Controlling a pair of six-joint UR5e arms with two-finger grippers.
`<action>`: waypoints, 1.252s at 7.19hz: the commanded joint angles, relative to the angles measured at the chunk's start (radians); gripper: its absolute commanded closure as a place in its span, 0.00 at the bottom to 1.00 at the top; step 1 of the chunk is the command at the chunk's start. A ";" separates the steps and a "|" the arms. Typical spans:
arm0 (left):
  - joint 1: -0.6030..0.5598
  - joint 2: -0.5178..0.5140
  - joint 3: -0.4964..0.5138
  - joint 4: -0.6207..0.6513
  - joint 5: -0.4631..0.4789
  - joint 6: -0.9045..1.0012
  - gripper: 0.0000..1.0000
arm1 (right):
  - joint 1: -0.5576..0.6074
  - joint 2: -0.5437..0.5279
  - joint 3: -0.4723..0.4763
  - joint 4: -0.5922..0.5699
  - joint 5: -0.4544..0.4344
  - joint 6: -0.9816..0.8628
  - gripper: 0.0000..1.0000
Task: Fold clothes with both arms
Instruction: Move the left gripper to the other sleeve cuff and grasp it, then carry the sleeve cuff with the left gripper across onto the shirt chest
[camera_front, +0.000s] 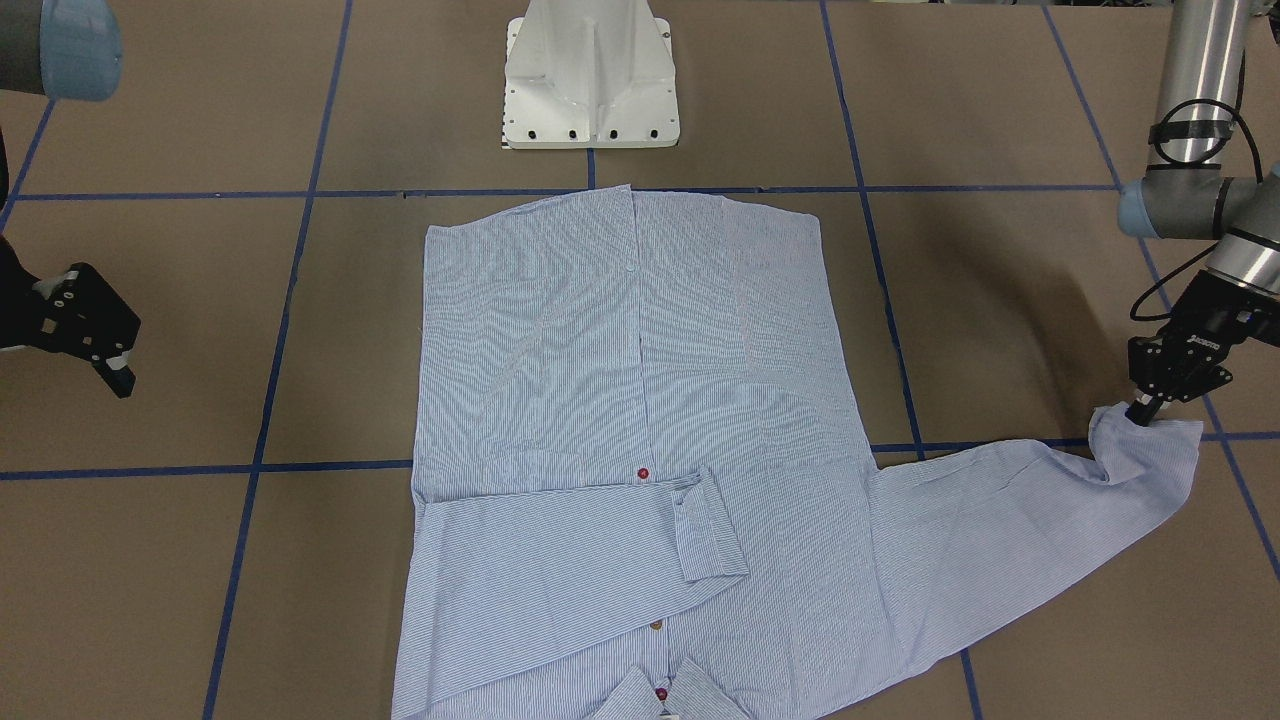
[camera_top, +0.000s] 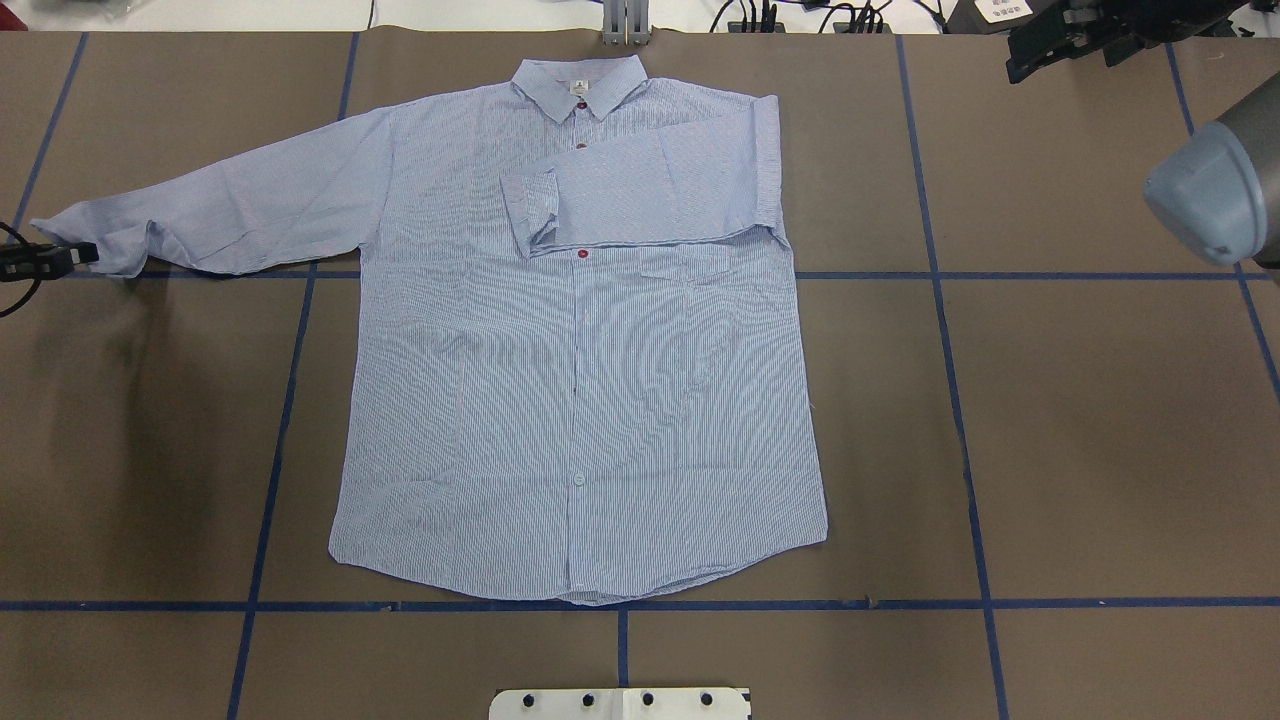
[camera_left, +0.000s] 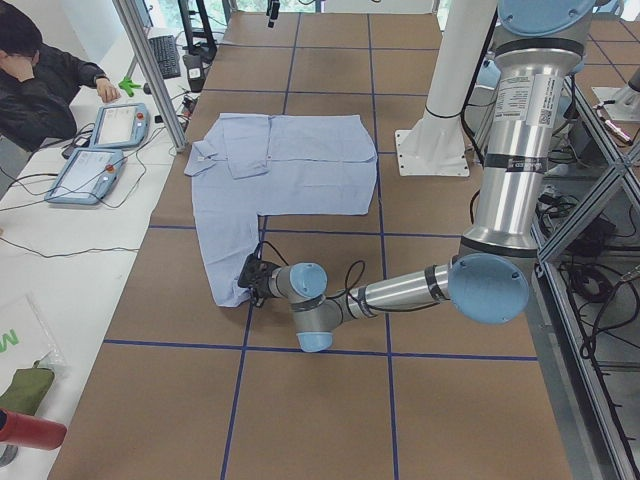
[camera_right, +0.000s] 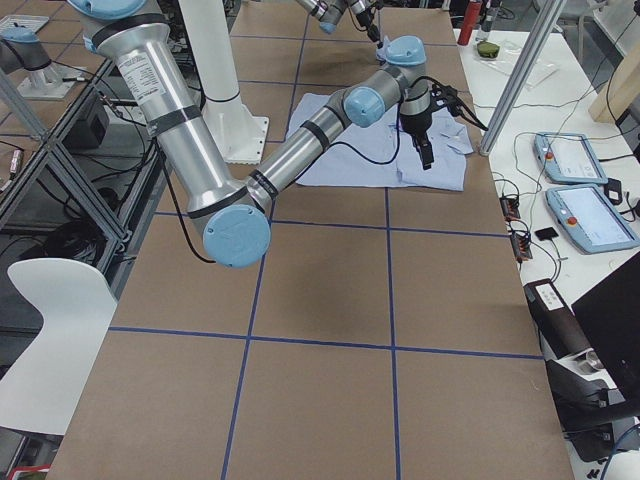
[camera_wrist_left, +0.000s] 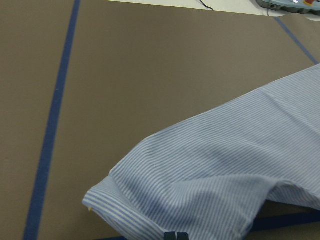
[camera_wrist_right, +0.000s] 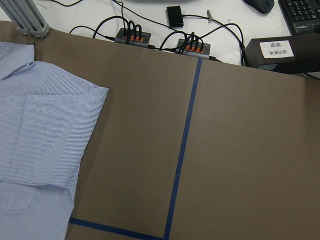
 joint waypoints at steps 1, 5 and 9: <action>0.000 -0.132 -0.050 0.124 -0.022 0.000 1.00 | 0.000 -0.002 0.007 -0.001 0.000 0.003 0.00; 0.178 -0.542 -0.152 0.673 -0.003 -0.014 1.00 | 0.000 -0.009 0.010 -0.001 0.001 0.017 0.00; 0.318 -0.750 -0.150 0.881 0.100 -0.112 1.00 | 0.000 -0.012 0.008 -0.001 0.001 0.017 0.00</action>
